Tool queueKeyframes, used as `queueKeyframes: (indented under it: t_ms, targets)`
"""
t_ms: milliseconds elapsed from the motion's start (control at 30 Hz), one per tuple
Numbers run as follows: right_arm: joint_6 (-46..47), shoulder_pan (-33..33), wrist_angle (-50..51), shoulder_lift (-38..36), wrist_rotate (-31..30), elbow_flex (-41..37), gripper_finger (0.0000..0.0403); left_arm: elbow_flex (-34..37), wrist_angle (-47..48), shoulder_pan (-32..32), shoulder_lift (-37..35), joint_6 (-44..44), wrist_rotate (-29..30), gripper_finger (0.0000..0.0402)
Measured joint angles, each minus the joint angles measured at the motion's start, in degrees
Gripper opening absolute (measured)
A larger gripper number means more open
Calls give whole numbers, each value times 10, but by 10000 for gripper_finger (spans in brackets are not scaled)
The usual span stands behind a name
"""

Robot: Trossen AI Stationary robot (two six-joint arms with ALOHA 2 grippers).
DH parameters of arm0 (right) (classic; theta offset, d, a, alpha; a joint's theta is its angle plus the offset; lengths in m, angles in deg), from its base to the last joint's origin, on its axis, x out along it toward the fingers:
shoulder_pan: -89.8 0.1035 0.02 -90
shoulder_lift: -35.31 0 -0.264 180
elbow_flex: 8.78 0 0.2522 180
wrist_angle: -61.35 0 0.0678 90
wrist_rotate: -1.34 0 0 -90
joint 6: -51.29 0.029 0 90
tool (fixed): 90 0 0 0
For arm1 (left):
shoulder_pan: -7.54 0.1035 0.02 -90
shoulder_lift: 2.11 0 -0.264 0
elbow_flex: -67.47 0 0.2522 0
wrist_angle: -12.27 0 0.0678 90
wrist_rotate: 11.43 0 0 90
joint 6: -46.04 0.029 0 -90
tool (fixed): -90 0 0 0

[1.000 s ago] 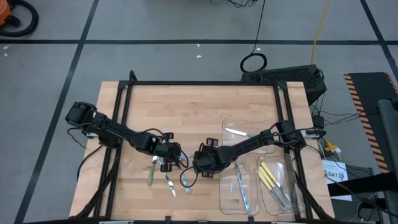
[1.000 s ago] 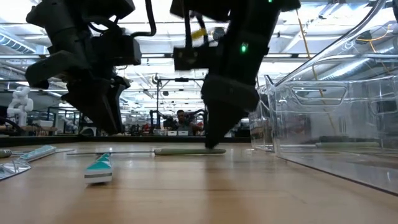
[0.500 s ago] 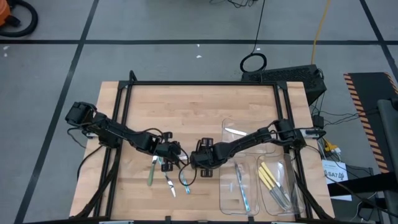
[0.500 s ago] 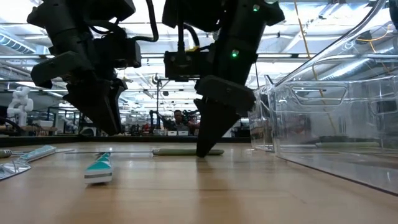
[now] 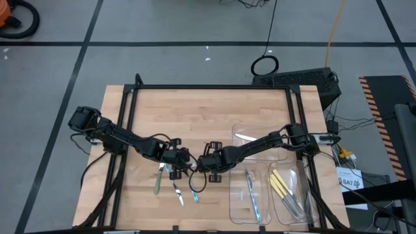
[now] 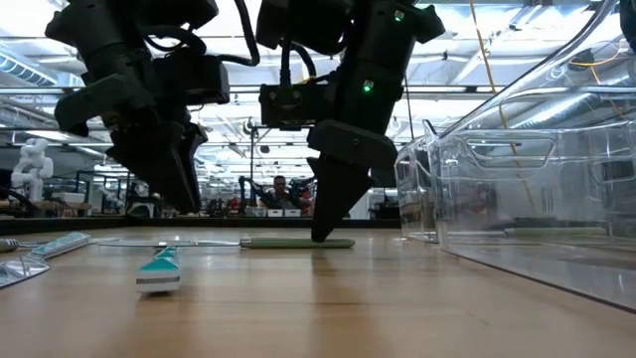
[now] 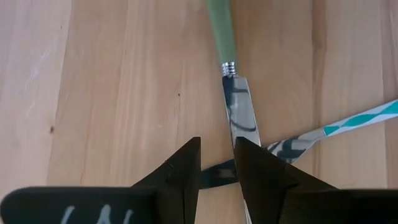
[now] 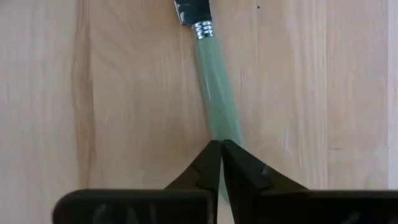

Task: Sort silverware by color (type)
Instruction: Put the green knife into the top transparent bin

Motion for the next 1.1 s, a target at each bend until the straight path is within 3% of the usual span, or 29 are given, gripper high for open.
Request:
queueKeyframes:
  t_ms: [167,233,400,567,700,833,1100]
  targets:
    - [15,6,5,-23,3,-2,19,0,3,0,0,7,0,108]
    - [11,16,8,-32,-27,-3,34,0,8,0,0,8,-1,108]
    - [-24,33,0,-45,-101,-3,104,0,6,0,0,8,-1,108]
    - [-54,29,-5,-17,-96,-3,184,0,6,0,0,7,-1,108]
    - [-64,18,-6,-9,-58,0,210,0,6,0,0,7,-1,108]
    - [-53,4,-4,-8,-25,0,191,0,6,0,0,7,-1,108]
    - [-30,-21,-8,-7,62,0,63,0,6,0,0,6,-1,108]
